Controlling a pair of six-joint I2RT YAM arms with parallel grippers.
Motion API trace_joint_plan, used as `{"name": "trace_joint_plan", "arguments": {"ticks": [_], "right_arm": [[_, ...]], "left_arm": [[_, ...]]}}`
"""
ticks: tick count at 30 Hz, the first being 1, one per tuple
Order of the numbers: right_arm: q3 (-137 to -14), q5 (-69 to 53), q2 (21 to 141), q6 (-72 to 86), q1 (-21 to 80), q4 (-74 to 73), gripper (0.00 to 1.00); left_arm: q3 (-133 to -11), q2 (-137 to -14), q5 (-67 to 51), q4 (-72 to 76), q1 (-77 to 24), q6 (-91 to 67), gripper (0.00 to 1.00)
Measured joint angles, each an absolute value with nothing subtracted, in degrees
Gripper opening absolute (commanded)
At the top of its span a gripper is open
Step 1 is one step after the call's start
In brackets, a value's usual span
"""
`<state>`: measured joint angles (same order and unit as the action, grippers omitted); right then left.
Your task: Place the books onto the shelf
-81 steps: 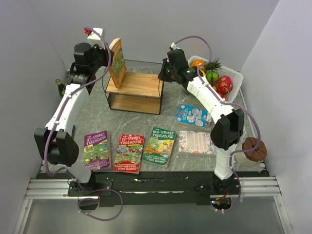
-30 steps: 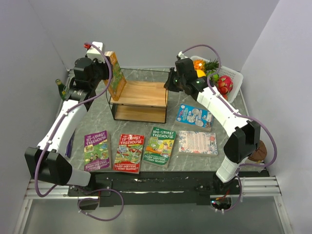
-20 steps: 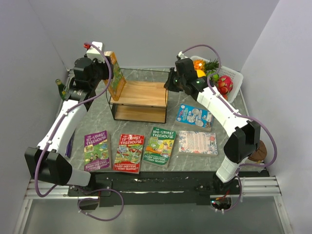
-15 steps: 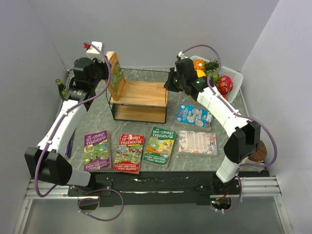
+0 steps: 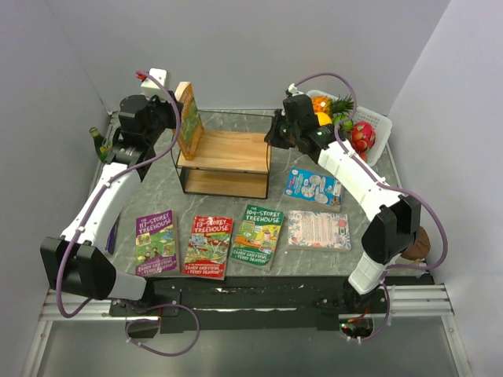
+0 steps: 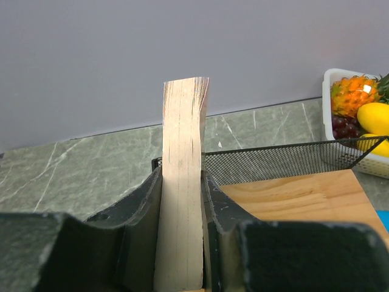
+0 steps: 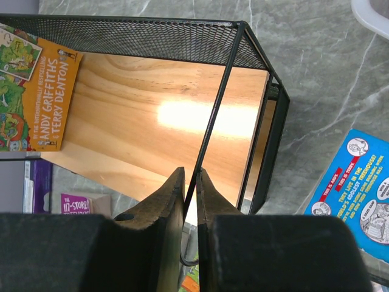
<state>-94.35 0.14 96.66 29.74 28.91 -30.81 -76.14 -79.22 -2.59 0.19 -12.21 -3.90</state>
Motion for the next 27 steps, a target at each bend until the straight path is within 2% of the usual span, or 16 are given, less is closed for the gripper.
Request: {"name": "trace_joint_plan", "arguments": {"ticks": [5,11,18,21,22,25,27], "right_arm": [[-94.35,0.08,96.66,29.76,28.91,-30.81,0.03],[-94.04,0.4,96.55,29.8,28.88,-30.41,0.03],[-93.84,1.06,96.44,30.11,28.84,-30.46,0.03],[-93.84,1.13,96.44,30.15,28.82,-30.48,0.04],[-93.84,1.15,96.44,30.15,28.82,-30.48,0.06],[-93.84,1.26,96.44,30.15,28.82,-30.52,0.09],[-93.84,1.15,96.33,30.15,28.84,-30.68,0.1]], "left_arm": [[-76.16,-79.5,-1.67,0.54,-12.29,-3.9,0.01],[-77.28,-81.21,-1.17,1.28,-12.64,-3.77,0.09],[-79.81,-84.01,-0.95,1.48,-12.82,-3.62,0.11],[-80.25,-84.49,-0.62,1.48,-12.82,-3.64,0.29],[-80.49,-84.64,-0.6,1.28,-12.82,-3.66,0.45],[-81.12,-85.25,-0.36,1.15,-12.82,-4.01,0.58],[-81.14,-85.71,-0.23,0.82,-12.84,-4.12,0.61]]}}
